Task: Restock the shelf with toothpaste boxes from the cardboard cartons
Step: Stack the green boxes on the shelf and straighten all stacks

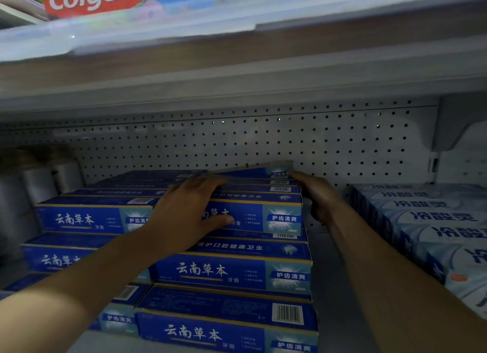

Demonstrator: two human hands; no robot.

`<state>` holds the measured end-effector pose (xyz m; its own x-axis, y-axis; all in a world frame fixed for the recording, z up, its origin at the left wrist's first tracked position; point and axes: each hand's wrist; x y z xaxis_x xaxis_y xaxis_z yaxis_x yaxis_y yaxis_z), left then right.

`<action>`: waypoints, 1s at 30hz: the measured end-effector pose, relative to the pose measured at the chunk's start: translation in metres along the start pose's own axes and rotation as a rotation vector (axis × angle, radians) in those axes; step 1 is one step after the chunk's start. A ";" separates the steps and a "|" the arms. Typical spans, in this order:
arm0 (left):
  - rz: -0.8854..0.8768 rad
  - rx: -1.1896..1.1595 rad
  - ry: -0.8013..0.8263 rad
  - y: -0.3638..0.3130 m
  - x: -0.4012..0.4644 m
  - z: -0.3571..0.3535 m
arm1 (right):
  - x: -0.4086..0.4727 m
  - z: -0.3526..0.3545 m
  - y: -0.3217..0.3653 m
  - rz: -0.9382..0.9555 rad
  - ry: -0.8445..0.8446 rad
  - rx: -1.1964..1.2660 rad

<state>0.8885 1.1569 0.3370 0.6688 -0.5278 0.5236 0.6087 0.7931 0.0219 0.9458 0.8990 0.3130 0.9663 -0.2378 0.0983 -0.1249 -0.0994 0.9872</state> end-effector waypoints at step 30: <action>-0.078 0.058 -0.102 0.005 -0.005 -0.006 | -0.023 0.002 -0.002 0.147 0.080 -0.124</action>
<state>0.8909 1.1616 0.3294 0.5716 -0.5571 0.6024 0.6295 0.7687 0.1135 0.9240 0.9029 0.3082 0.9553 -0.1625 0.2472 -0.2420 0.0512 0.9689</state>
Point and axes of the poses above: each hand's wrist, its own x-axis towards the middle knuckle, its own z-axis out of the back of the hand, y = z × x, and after that the axes turned 3 degrees about -z, right-handed
